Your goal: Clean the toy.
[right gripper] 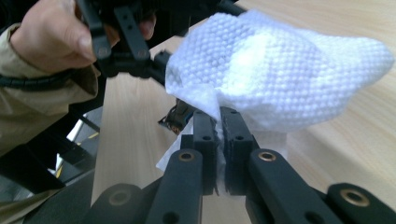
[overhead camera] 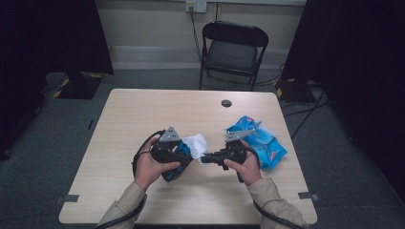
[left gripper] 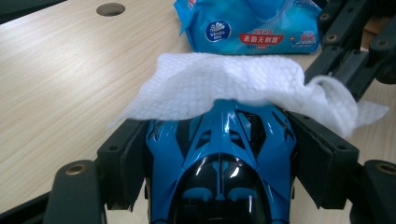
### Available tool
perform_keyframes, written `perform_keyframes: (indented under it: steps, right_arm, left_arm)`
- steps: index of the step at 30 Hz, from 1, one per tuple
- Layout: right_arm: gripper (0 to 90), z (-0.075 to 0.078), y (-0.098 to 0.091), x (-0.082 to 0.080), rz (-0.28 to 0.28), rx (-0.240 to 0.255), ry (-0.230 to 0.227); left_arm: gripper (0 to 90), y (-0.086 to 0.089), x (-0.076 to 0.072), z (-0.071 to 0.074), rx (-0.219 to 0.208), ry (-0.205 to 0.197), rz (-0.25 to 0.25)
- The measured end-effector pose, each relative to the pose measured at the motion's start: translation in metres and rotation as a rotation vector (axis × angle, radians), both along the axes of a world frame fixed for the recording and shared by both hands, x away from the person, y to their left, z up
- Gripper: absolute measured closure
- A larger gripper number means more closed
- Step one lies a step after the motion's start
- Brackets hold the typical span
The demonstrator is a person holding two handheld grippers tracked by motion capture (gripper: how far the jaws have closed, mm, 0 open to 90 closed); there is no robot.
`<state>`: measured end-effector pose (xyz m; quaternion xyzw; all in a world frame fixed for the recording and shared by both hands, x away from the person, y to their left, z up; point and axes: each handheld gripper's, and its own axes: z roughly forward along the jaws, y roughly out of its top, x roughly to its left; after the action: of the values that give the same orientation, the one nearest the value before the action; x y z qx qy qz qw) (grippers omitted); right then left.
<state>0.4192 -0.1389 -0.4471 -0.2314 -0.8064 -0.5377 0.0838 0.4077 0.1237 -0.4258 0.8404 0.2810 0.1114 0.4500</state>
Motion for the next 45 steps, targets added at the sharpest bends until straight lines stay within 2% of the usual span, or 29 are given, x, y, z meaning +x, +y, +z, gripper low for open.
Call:
perform_keyframes:
  steps: [7, 17, 22, 24, 27, 30, 36, 40, 45]
  right_arm:
    - [86.1, -0.006, 0.005, -0.002, 0.026, -0.026, 0.002]
    - [86.0, -0.008, 0.010, 0.002, 0.003, -0.064, -0.009]
    - [86.0, -0.008, 0.012, 0.003, 0.000, -0.064, -0.013]
    - [86.0, -0.008, 0.011, 0.002, -0.001, -0.062, -0.018]
    - [86.0, -0.010, 0.008, 0.002, -0.014, -0.074, -0.025]
    - [85.9, -0.012, 0.006, 0.003, -0.024, -0.062, -0.028]
    - [85.8, -0.009, 0.008, 0.002, -0.037, -0.047, -0.052]
    - [85.8, -0.007, 0.011, 0.002, -0.038, -0.056, -0.068]
    - [85.8, -0.008, 0.010, 0.002, -0.042, -0.038, -0.065]
  left_arm:
    - [26.3, -0.002, -0.001, 0.003, -0.009, 0.003, -0.014]
    - [26.2, -0.008, 0.000, 0.002, -0.006, 0.013, -0.028]
    - [26.2, -0.005, 0.000, 0.003, -0.012, 0.015, -0.021]
    - [26.2, -0.004, 0.000, 0.004, -0.017, 0.015, -0.020]
    - [26.3, -0.002, 0.000, 0.007, -0.047, 0.021, -0.022]
    - [26.2, -0.004, 0.000, 0.009, -0.049, 0.015, -0.033]
    - [26.2, -0.012, -0.001, 0.008, -0.049, 0.031, -0.051]
    - [26.2, -0.015, 0.000, 0.009, -0.050, 0.036, -0.053]
    - [26.2, -0.017, 0.001, 0.011, -0.050, 0.037, -0.056]
